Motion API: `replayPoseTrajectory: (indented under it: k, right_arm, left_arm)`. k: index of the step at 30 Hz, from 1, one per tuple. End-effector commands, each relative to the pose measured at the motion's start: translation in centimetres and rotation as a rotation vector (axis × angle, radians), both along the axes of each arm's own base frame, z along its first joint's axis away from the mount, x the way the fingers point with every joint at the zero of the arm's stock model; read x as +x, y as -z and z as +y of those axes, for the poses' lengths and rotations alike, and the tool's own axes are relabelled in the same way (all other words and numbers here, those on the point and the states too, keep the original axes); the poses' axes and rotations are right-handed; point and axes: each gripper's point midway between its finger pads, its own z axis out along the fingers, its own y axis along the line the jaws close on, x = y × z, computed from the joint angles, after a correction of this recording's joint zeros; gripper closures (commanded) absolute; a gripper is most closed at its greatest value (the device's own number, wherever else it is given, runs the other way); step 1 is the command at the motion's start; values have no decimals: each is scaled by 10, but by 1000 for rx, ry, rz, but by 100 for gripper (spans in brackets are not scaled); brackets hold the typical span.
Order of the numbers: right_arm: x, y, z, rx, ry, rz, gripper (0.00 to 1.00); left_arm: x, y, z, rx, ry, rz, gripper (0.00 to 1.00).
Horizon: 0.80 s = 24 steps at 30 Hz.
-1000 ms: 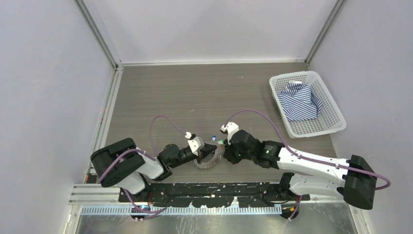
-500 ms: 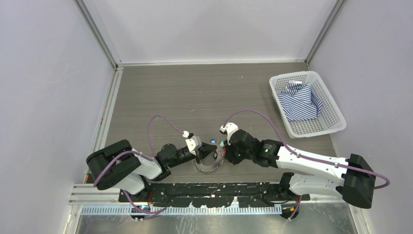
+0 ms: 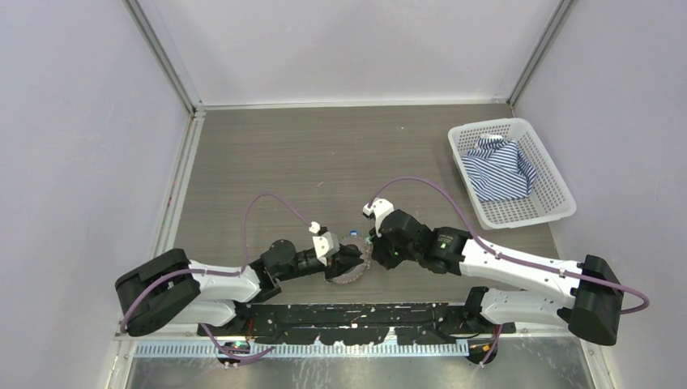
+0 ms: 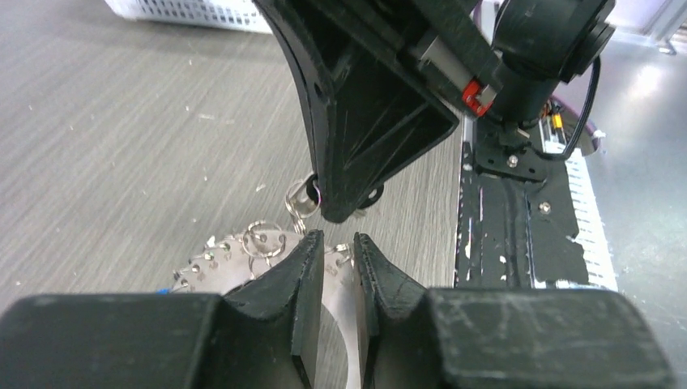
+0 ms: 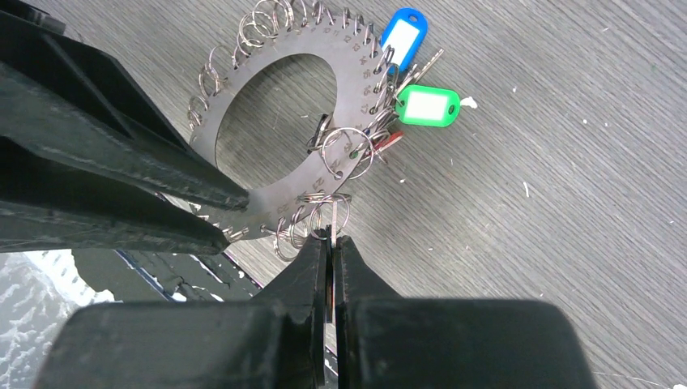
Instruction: Remove the keys from the keyring
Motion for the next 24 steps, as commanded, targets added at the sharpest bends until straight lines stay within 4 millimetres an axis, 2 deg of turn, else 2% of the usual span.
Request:
replayPoseTrajectory:
  k: [1,8,14,24]
  right_arm:
    - [14,-27,12,47,-10,-80,99]
    - [13,-28,13,53,-26,-92,99]
    - [13,-28,12,54,-26,-95,99]
    - [14,-30,11,61,-20,-103,99]
  left_arm:
    - [6,11,-4,61,-14,12,76]
    - [20,7,-11,37,-58,-24,73]
    - [22,-1,-18,15,-43,-39,73]
    - [21,7,-25,33,-12,-25,77]
